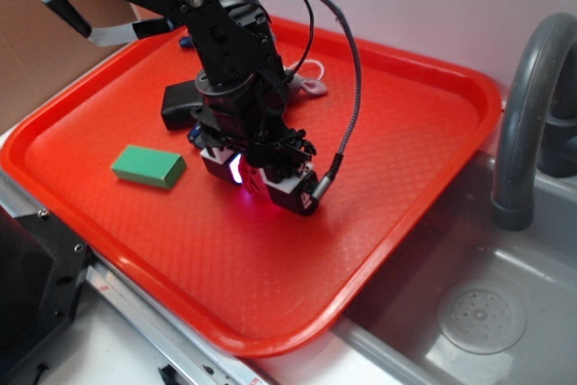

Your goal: Grab the red paper.

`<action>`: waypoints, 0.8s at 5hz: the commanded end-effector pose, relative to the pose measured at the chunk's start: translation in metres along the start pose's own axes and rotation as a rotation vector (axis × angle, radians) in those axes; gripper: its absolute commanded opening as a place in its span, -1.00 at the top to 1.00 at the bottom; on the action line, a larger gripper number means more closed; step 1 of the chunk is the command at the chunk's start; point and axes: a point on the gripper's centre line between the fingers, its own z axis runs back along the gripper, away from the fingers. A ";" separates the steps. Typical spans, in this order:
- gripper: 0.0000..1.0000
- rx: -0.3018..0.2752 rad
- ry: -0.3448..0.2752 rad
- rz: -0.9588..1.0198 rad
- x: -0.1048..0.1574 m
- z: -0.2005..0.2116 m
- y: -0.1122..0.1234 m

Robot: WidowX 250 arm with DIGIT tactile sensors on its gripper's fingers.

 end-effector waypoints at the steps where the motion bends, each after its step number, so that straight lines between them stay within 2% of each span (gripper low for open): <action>1: 1.00 -0.007 -0.040 0.041 -0.004 0.015 0.007; 2: 1.00 -0.114 -0.019 -0.025 -0.011 0.065 0.023; 3: 1.00 -0.167 -0.028 -0.022 -0.019 0.115 0.034; 4: 1.00 -0.130 -0.041 0.015 -0.038 0.166 0.044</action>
